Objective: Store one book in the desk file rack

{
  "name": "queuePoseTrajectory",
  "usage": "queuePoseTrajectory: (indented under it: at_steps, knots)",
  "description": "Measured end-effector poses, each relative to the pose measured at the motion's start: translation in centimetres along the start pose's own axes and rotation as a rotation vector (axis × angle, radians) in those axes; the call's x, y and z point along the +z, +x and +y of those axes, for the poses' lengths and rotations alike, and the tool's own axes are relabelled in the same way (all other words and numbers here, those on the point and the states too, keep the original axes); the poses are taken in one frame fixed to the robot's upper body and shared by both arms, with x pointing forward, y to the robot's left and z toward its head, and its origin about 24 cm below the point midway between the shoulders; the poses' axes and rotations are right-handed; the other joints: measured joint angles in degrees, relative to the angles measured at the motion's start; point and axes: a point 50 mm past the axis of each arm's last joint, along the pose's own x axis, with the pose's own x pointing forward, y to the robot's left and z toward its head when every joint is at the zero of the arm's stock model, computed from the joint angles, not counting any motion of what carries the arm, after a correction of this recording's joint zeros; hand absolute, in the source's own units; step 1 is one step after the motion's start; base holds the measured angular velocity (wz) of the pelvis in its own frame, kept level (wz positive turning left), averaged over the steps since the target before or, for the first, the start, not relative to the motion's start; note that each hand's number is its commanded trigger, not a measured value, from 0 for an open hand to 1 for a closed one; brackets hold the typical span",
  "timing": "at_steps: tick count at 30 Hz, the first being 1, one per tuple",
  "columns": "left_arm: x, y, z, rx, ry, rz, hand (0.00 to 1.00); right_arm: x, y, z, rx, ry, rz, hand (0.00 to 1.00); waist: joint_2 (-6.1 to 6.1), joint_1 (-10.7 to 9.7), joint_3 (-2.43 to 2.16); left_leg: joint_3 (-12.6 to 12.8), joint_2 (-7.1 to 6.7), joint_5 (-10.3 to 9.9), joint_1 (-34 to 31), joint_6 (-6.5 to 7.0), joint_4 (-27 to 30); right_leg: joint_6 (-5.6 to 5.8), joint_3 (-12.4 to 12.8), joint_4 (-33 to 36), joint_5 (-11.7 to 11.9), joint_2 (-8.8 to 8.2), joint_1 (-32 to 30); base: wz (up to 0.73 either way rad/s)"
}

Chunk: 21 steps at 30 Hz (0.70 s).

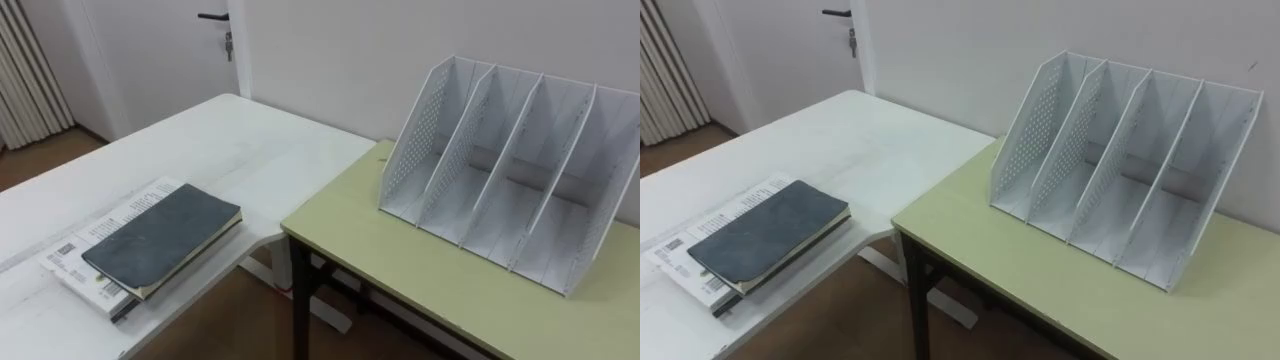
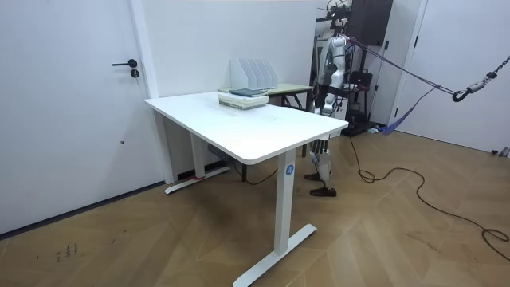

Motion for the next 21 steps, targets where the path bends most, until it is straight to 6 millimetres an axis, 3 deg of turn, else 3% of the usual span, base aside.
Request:
queuePoseTrajectory:
  at_steps: [10, 21]
  knots:
    - [0.0, 0.0, 0.0, 0.005, 0.001, -0.002, 0.0, -0.1, 0.0, 0.1, 0.005, -0.012, 0.001, 0.0, -0.38, 0.0, -0.04, 0.0, -0.04, 0.0, 0.0, 0.0, 0.2, 0.0, 0.2, 0.0, 0.0, -0.05, 0.0, 0.0]
    - [2.1, 0.0, 0.5, 0.035, 0.032, -0.08, 0.0, 1.1, -0.1, -0.2, -0.009, -0.044, -0.046, 0.0, -0.89, -0.1, 0.12, -0.2, -0.1, 0.0, 0.4, 0.0, 0.3, 0.02, 0.5, 0.1, 0.0, 0.0, 0.2, -0.02]
